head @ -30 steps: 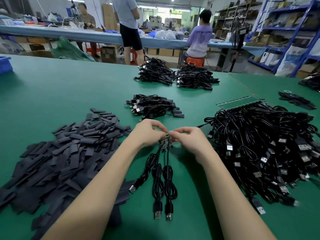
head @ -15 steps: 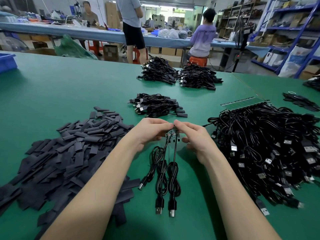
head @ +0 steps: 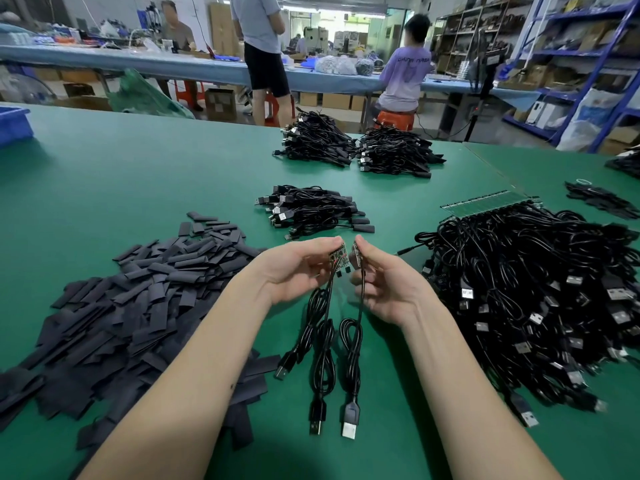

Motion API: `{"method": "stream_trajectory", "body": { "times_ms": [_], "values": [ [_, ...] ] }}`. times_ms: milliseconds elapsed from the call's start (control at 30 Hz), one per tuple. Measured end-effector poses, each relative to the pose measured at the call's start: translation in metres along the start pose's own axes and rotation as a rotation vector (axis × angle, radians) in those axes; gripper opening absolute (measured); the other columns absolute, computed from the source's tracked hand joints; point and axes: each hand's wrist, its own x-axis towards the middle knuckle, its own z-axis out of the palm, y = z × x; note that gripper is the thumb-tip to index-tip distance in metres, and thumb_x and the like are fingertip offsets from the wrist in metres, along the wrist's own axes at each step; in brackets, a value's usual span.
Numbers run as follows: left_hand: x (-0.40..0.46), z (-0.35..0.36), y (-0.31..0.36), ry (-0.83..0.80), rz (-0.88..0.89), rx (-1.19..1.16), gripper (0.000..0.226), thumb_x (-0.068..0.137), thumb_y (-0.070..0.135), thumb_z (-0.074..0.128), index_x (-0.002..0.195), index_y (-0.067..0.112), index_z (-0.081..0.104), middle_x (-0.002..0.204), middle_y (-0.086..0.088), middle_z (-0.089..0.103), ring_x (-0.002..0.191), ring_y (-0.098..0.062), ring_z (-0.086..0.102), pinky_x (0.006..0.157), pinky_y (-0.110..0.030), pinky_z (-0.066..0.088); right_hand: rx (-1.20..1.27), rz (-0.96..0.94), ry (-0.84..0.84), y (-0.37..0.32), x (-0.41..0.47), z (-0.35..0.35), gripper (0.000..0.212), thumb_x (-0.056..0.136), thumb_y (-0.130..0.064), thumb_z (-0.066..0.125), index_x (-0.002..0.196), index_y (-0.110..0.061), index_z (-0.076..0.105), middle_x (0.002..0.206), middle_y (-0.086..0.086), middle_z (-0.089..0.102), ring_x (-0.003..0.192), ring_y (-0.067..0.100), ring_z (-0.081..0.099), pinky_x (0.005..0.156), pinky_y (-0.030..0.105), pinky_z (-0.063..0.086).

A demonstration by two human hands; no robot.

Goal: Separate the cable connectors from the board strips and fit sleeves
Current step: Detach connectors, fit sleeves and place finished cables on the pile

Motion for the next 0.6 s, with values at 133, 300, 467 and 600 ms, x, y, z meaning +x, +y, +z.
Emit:
{"method": "stream_trajectory", "body": {
  "times_ms": [133, 300, 467, 600],
  "values": [
    [0.001, -0.002, -0.003, 0.287, 0.097, 0.519, 0.008, 0.083, 0.028, 0.081, 0.086, 0.023, 0.077, 0.083, 0.005, 0.075, 0.075, -0.009, 0.064, 0.072, -0.024, 0.049, -0.401, -0.191, 0.279, -0.008, -0.004, -0.005, 0.03, 0.08, -0.046, 0.082, 0.097, -0.023, 0.076, 0.09, -0.013, 0.071, 0.074, 0.012, 0.051, 0.057, 0.024, 0.034],
    [0.003, 0.01, -0.009, 0.515, 0.304, 1.103, 0.011, 0.087, 0.039, 0.073, 0.09, 0.028, 0.076, 0.088, 0.014, 0.073, 0.081, 0.007, 0.062, 0.065, -0.006, 0.04, -0.378, -0.268, 0.371, -0.009, -0.008, -0.003, 0.02, 0.082, -0.043, 0.083, 0.091, -0.026, 0.077, 0.089, -0.015, 0.073, 0.079, 0.014, 0.053, 0.06, 0.025, 0.038],
    [0.008, 0.027, -0.014, 0.209, 0.266, 0.492, 0.016, 0.093, 0.031, 0.072, 0.103, 0.018, 0.072, 0.091, 0.005, 0.075, 0.079, -0.001, 0.07, 0.071, -0.017, 0.052, -0.284, -0.264, 0.363, -0.012, -0.009, 0.003, 0.017, 0.084, -0.038, 0.082, 0.089, -0.023, 0.077, 0.089, -0.007, 0.068, 0.077, 0.013, 0.045, 0.053, 0.022, 0.032],
    [0.01, 0.034, -0.019, 0.173, 0.226, 0.241, 0.009, 0.092, 0.009, 0.072, 0.1, 0.01, 0.067, 0.086, -0.007, 0.071, 0.075, -0.013, 0.069, 0.065, -0.018, 0.054, -0.43, -0.359, 0.407, -0.022, -0.016, 0.011, 0.018, 0.086, -0.042, 0.079, 0.09, -0.025, 0.075, 0.095, -0.007, 0.072, 0.073, 0.008, 0.053, 0.059, 0.023, 0.04]
  ]
}}
